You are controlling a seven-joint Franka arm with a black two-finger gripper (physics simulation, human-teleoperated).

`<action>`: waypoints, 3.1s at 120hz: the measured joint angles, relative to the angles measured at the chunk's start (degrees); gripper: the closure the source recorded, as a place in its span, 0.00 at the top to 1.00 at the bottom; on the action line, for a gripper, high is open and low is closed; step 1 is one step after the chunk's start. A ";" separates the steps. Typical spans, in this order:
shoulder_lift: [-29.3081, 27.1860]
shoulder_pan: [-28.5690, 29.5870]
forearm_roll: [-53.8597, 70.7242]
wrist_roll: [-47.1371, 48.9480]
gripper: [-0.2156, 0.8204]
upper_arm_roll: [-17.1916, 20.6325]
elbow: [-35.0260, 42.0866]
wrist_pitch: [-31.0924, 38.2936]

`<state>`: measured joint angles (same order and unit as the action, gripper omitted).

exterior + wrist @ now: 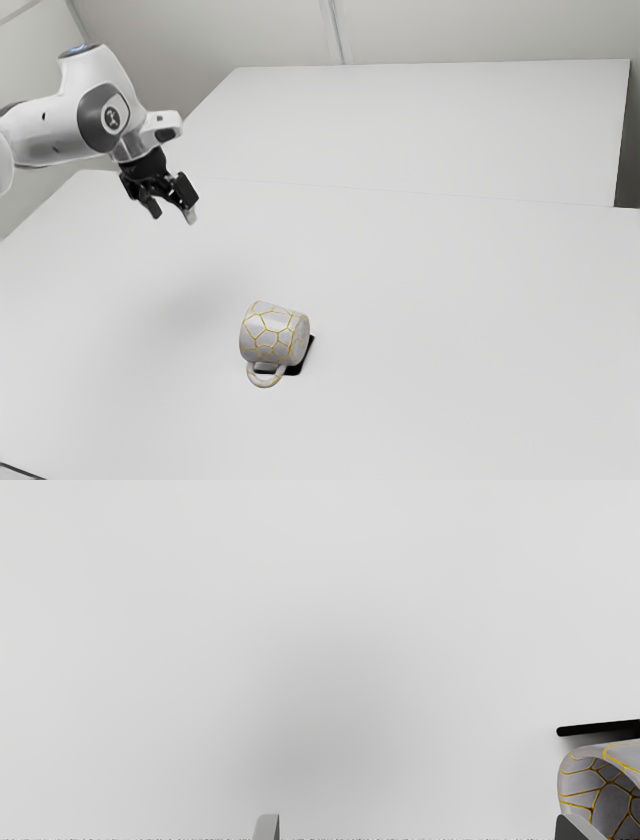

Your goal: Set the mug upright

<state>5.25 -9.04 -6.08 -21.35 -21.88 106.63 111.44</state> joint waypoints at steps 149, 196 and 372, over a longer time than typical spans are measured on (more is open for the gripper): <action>0.09 -2.13 -44.67 -20.54 0.79 -3.37 22.76 1.15; -0.28 -3.44 -49.29 -24.13 0.79 -3.61 25.00 -0.37; -5.06 -9.36 -55.43 -28.74 0.05 -3.88 29.09 -0.75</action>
<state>0.19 -18.39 -61.51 -50.09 -25.76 135.73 110.69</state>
